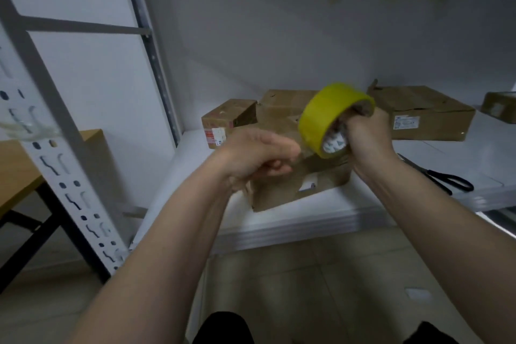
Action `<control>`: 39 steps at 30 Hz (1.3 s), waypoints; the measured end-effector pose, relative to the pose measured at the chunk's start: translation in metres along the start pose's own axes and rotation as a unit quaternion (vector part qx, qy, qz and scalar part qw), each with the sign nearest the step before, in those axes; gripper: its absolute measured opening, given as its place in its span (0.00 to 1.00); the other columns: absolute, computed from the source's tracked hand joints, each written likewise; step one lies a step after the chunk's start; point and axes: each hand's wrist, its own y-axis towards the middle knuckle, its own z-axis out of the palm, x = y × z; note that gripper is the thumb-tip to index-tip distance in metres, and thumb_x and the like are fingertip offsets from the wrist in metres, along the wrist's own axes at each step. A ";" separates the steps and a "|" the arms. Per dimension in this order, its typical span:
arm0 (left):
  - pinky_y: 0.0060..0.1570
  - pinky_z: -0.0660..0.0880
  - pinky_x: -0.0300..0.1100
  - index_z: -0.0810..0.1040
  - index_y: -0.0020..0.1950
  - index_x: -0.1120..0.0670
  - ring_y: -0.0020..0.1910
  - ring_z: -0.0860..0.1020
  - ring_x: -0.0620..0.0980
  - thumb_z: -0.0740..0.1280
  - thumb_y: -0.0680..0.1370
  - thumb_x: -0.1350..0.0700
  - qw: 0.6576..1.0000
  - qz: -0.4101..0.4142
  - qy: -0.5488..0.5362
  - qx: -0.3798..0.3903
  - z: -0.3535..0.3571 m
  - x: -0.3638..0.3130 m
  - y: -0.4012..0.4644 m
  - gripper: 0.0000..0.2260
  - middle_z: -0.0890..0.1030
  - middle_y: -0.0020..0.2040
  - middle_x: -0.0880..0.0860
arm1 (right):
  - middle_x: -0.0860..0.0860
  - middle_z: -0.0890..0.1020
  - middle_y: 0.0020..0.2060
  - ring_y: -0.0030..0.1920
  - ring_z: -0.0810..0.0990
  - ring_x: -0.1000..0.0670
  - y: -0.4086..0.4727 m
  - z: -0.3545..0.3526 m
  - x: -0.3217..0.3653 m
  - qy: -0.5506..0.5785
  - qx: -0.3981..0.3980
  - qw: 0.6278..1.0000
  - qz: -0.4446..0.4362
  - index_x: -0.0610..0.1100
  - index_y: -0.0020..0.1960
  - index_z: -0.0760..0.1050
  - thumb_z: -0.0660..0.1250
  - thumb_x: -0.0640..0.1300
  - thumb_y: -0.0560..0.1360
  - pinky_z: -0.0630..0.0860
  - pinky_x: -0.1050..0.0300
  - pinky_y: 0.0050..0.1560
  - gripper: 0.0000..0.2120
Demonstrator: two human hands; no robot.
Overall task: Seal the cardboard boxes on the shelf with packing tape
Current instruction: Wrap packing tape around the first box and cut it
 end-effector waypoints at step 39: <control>0.47 0.78 0.42 0.82 0.39 0.58 0.38 0.76 0.49 0.75 0.73 0.59 0.976 0.032 0.120 -0.179 -0.069 -0.010 0.041 0.06 0.81 0.38 0.54 | 0.54 0.82 0.43 0.49 0.81 0.53 -0.003 0.038 -0.002 -0.146 0.012 0.989 0.012 0.51 0.45 0.77 0.60 0.55 0.77 0.77 0.47 0.58 0.10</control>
